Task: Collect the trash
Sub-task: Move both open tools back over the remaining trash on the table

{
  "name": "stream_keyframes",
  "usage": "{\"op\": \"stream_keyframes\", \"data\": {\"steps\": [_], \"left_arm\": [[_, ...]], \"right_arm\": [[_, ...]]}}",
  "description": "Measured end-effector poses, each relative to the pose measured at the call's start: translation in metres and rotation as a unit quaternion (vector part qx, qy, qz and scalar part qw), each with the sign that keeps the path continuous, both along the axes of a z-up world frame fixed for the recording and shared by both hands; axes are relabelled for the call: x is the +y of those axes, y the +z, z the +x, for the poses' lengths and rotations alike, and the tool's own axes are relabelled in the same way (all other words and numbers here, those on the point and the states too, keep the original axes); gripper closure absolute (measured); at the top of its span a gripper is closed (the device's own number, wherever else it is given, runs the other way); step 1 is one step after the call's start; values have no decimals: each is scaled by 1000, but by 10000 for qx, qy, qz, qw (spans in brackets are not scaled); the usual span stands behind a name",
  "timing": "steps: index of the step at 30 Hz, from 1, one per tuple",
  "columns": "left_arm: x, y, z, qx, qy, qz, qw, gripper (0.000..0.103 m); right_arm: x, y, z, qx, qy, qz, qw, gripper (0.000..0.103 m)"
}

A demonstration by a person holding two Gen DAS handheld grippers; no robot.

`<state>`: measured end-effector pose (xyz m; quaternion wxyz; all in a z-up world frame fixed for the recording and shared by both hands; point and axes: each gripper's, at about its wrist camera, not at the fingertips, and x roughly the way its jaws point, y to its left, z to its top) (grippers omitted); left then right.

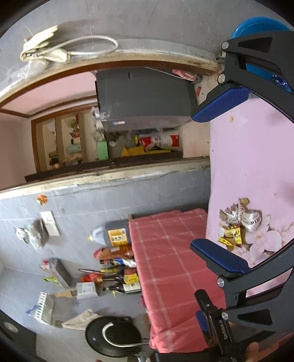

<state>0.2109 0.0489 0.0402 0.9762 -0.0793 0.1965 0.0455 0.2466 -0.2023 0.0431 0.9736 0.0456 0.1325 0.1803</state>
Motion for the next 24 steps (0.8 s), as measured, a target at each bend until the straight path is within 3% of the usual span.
{"op": "stream_keyframes", "data": {"steps": [11,20,24], "left_arm": [[20,-24,2,412,-58,-78,9991,2],[12,-48,20,1080,-439,-325,9927,2],[2,-56,27,1267,-585,-329,9897,3]], "right_arm": [[22,-33,22,535,154,-440,9975,0],[23,-59,39,1058,225,-468,9930,1],[24,-63,46,1212,355,-447,9910,17]]}}
